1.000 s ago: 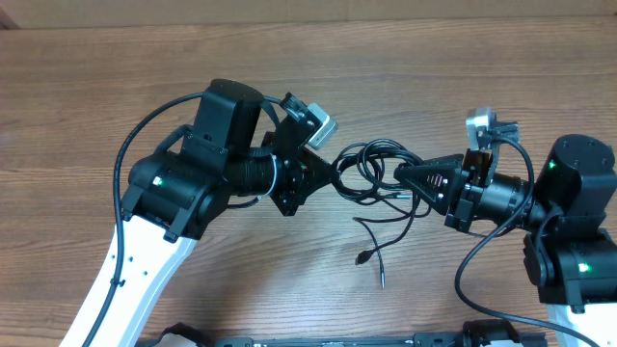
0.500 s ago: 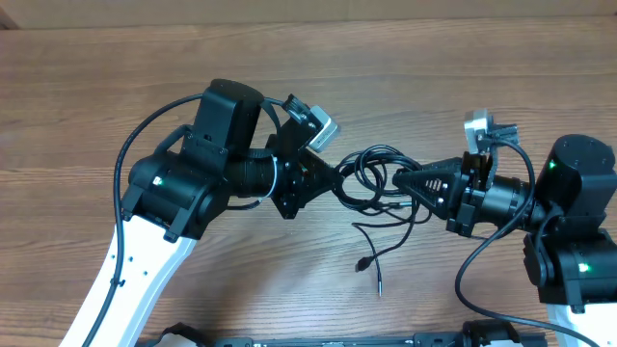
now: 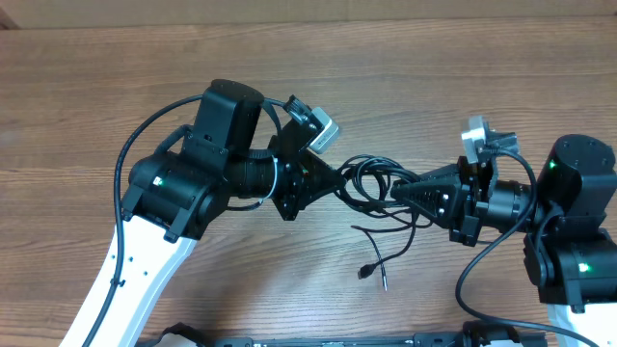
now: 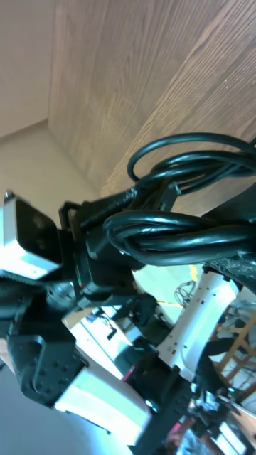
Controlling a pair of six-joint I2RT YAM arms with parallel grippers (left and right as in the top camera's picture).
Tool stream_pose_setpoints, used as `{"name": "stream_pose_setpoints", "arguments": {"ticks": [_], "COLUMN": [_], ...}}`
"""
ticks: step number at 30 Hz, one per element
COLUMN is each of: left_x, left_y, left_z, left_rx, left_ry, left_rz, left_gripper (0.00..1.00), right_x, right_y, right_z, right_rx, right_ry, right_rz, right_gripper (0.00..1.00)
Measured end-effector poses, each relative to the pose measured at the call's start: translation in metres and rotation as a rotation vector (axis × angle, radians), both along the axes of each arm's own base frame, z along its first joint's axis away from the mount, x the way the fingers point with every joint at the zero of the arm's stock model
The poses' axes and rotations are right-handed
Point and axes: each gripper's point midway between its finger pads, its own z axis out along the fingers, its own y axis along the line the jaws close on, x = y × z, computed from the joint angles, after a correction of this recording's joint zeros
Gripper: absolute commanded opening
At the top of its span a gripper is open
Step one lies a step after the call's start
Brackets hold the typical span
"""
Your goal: Untangle cables
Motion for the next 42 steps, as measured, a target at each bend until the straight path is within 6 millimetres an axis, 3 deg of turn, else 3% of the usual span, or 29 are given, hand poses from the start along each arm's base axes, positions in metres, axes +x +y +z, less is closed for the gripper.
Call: {"name": "stream_pose_setpoints", "arguments": {"ticks": [11, 20, 24, 26, 32, 42], "left_x": [0.000, 0.011, 0.008, 0.004, -0.002, 0.010], "left_y": [0.000, 0.007, 0.004, -0.001, -0.011, -0.033], "left_z": [0.000, -0.007, -0.003, 0.003, 0.020, 0.087], "left_rx": [0.001, 0.061, 0.041, 0.007, -0.083, -0.325], "left_ry": [-0.010, -0.048, -0.084, -0.110, -0.176, -0.401], "left_rz": [-0.008, 0.045, -0.002, -0.046, -0.138, -0.206], "left_gripper": [0.04, 0.04, 0.04, 0.04, 0.04, 0.04], "right_x": [-0.005, 0.019, 0.027, 0.030, 0.035, 0.032], "right_y": [0.005, -0.012, -0.018, -0.021, -0.026, -0.027], "right_z": [-0.002, -0.051, -0.059, -0.062, -0.067, -0.087], "right_rx": [-0.008, -0.160, -0.200, -0.215, -0.242, -0.286], "right_ry": [-0.014, 0.200, 0.208, 0.212, 0.214, 0.304], "right_rz": [0.028, -0.216, -0.280, -0.306, -0.350, -0.337], "right_gripper": [0.04, 0.08, 0.09, 0.04, 0.04, 0.04]}}
